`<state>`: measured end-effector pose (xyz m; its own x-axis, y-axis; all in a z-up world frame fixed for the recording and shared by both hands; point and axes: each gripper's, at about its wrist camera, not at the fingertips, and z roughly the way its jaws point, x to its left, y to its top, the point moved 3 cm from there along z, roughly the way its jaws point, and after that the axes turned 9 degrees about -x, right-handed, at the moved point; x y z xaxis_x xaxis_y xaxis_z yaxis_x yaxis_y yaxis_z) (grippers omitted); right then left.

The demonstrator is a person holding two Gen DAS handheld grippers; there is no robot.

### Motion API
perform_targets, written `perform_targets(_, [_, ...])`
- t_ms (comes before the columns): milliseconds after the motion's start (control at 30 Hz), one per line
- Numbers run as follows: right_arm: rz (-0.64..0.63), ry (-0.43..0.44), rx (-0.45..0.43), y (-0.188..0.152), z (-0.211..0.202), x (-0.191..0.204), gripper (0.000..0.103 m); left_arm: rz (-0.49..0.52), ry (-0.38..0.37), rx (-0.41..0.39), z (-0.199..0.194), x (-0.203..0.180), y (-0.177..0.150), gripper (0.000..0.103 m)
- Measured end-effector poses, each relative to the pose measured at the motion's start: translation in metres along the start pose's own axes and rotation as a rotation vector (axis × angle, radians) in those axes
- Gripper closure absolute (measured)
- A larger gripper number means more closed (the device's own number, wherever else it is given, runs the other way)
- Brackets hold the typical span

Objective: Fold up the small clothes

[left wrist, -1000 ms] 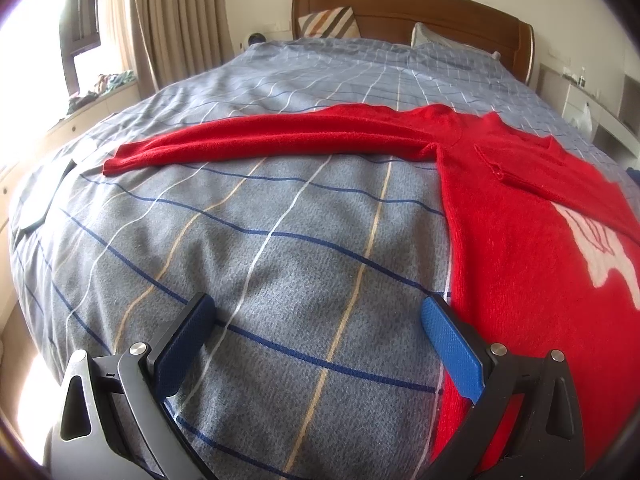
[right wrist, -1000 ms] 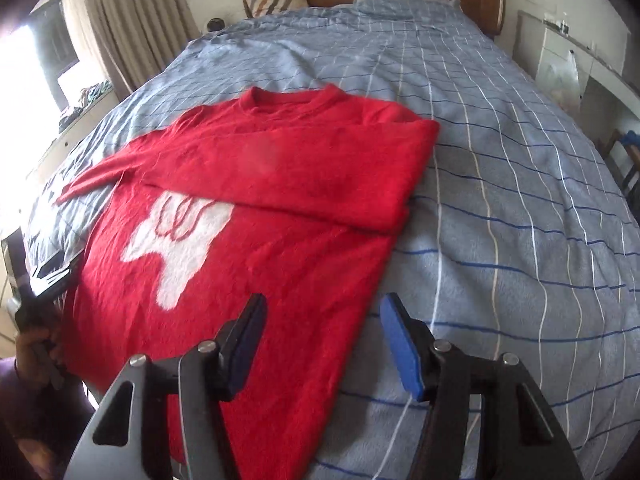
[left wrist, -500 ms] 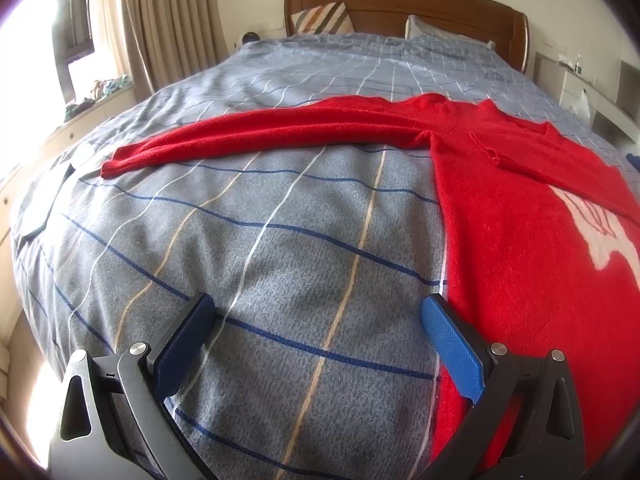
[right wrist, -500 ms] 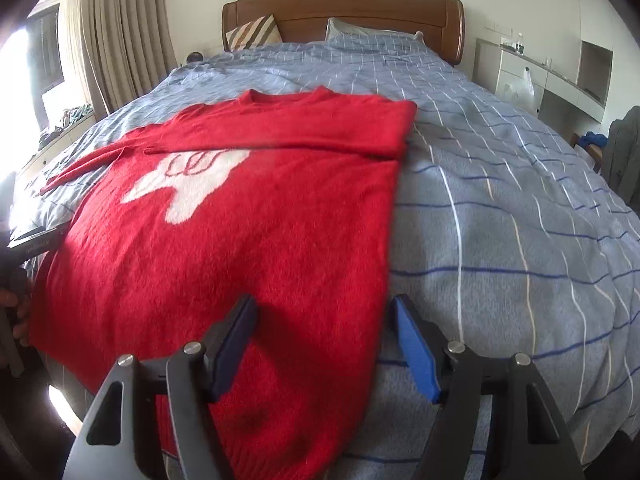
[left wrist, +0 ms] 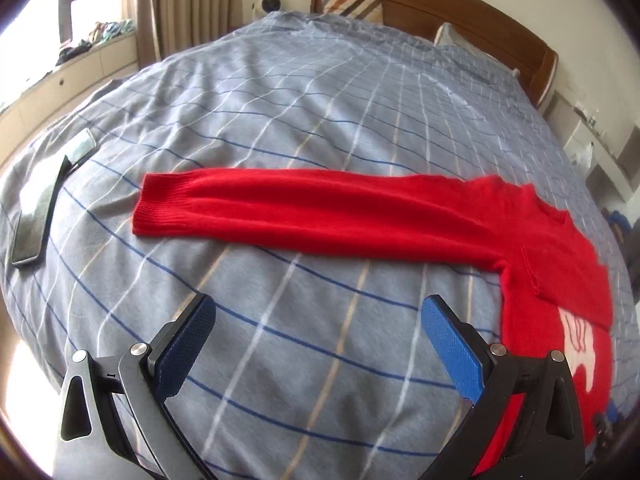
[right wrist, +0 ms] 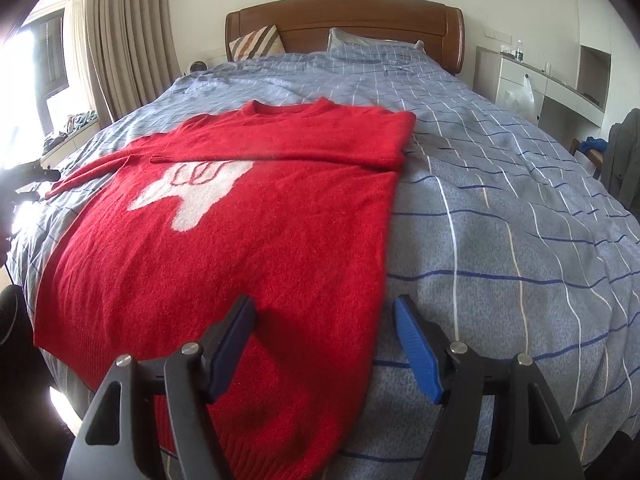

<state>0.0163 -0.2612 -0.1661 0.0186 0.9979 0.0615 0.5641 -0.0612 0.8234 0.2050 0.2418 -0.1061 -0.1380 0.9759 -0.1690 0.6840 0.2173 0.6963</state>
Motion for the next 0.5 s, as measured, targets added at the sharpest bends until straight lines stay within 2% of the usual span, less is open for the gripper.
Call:
perform_targets(67, [-0.011,0.0,-0.006,0.001,-0.001,0.002,0.032,-0.077,0.074,0.012,0.013,0.04,0.018,0.0])
perform_targets(133, [-0.015,0.0,-0.006,0.0,-0.002,0.003,0.032,-0.16,0.11,0.01,0.021,0.075,0.029,0.001])
perform_targets(300, [-0.014,0.005,0.013,-0.003,0.004,0.005,0.032,-0.285,0.132,0.06,0.054,0.121,0.036,0.002])
perform_targets(367, [-0.019,0.002,0.011,-0.002,0.006,0.007,0.032,-0.324,0.111,0.063,0.066,0.124,0.035,0.012])
perform_targets(433, [-0.025,-0.001,0.009,-0.002,0.005,0.008,0.032,-0.339,0.113,0.066,0.074,0.124,0.034,0.051])
perform_targets(467, [-0.028,-0.002,0.008,-0.003,0.005,0.009,0.032,-0.335,0.119,0.066,0.077,0.122,0.034,0.079])
perform_targets(500, [-0.03,-0.003,0.008,-0.003,0.005,0.009,0.032,-0.331,0.113,0.068,0.078,0.119,0.034,0.095])
